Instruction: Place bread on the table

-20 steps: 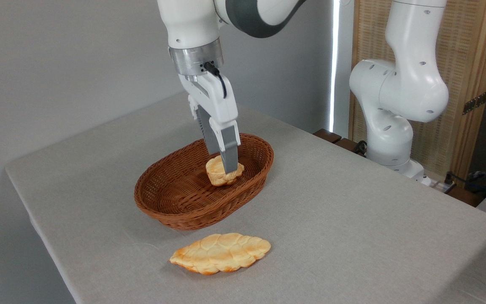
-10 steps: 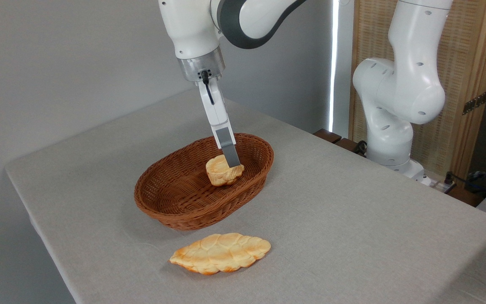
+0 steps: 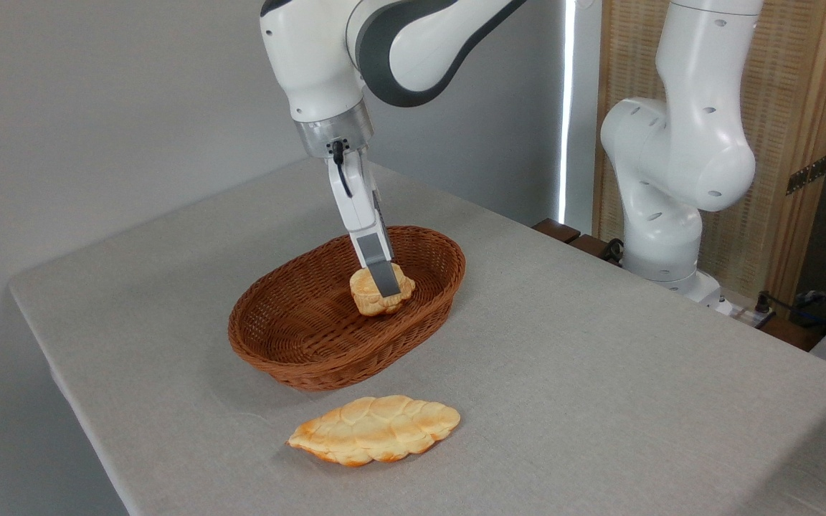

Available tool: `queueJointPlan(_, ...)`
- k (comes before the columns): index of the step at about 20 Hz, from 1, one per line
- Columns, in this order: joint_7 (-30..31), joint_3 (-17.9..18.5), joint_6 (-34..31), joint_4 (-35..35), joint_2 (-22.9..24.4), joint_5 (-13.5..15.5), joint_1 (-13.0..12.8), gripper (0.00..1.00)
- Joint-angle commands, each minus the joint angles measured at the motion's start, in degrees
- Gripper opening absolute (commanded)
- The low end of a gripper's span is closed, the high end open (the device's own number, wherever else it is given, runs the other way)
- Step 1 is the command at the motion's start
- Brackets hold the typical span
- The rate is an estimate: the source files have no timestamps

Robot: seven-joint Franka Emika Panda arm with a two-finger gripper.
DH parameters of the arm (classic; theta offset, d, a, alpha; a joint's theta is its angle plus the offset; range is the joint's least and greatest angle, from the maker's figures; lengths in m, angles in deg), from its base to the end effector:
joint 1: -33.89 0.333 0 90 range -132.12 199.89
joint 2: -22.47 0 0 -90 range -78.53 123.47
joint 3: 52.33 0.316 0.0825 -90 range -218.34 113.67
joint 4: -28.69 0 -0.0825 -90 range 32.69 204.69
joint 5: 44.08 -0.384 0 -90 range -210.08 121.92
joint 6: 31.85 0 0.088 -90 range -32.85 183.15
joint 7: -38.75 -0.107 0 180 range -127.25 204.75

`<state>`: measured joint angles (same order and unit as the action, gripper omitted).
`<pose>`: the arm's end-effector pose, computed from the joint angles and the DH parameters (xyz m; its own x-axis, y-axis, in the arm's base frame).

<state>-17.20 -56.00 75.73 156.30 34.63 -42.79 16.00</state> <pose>0.4351 -0.1747 0.4505 0.2220 -0.9724 -0.0712 -0.9663 -0.2292 0.1176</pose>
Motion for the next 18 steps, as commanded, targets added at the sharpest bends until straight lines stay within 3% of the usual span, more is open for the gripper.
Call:
queueJointPlan(1,-1.0,0.2,2.2,0.4,-0.5,-0.1,-0.3,1.00)
queueJointPlan(8,-0.9,0.2,2.8,0.5,-1.2,-0.1,-0.3,0.99)
queueJointPlan(10,-0.9,0.2,2.8,0.5,-1.3,-0.1,-0.2,0.74)
queueJointPlan(11,-0.9,0.2,2.8,0.5,-1.3,-0.1,-0.2,0.66)
queueJointPlan(18,-0.9,0.2,2.8,0.4,-1.3,-0.1,-0.2,0.66)
